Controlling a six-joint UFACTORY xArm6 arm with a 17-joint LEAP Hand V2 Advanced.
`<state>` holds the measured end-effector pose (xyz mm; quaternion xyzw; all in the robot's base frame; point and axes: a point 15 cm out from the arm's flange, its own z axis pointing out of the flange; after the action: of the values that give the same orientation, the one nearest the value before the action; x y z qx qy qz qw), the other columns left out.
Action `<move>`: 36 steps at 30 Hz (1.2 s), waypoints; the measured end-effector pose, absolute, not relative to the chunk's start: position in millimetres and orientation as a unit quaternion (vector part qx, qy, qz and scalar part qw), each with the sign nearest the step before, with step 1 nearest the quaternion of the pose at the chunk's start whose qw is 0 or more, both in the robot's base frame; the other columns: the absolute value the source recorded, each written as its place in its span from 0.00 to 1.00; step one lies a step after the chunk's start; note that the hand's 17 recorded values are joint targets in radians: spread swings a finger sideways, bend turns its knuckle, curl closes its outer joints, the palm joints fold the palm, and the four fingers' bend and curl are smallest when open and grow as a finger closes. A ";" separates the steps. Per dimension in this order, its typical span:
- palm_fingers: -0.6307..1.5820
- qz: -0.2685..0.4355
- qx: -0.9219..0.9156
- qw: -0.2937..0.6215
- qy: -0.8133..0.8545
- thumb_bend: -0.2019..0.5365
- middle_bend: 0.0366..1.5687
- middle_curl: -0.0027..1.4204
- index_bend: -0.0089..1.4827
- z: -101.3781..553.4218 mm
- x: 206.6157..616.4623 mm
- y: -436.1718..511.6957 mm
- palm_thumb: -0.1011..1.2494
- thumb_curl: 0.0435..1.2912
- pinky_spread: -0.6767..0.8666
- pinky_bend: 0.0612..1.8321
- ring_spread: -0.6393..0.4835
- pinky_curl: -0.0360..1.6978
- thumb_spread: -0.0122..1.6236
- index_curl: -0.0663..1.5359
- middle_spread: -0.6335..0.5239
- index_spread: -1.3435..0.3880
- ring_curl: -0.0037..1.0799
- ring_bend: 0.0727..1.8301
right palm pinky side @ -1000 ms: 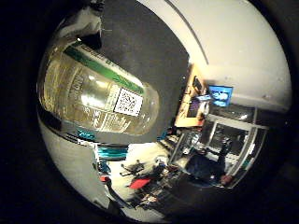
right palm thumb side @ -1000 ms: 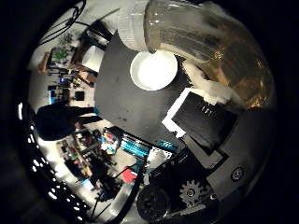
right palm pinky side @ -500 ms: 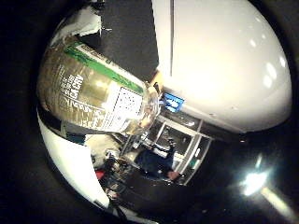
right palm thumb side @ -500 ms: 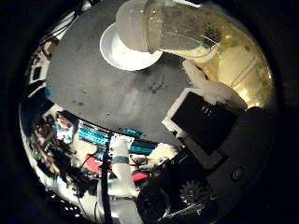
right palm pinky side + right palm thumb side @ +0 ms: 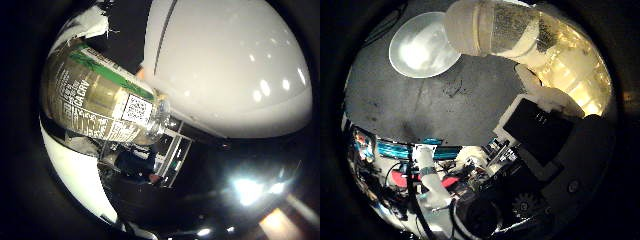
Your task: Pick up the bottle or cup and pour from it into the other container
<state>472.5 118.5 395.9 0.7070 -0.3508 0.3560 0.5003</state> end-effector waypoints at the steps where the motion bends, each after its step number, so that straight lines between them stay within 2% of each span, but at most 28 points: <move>1: 0.80 0.362 0.705 0.505 -0.342 0.25 0.88 0.51 0.80 393.1 473.5 124.8 0.85 0.74 0.29 0.70 0.38 0.56 0.33 0.53 0.46 0.67 0.70 0.74; 14: 0.80 0.377 0.696 0.522 -0.317 0.24 0.88 0.50 0.80 356.7 471.3 149.8 0.85 0.74 0.29 0.70 0.37 0.56 0.34 0.53 0.46 0.66 0.72 0.72; 24: 0.80 0.372 0.698 0.520 -0.322 0.25 0.88 0.50 0.80 357.4 469.7 146.9 0.84 0.74 0.29 0.70 0.37 0.57 0.35 0.53 0.46 0.66 0.73 0.72; 36: 0.80 0.324 0.725 0.486 -0.365 0.25 0.89 0.50 0.79 370.2 457.7 130.3 0.85 0.73 0.29 0.70 0.37 0.57 0.36 0.53 0.46 0.66 0.74 0.71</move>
<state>457.7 130.3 370.2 0.7250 -0.3651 0.3241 0.4859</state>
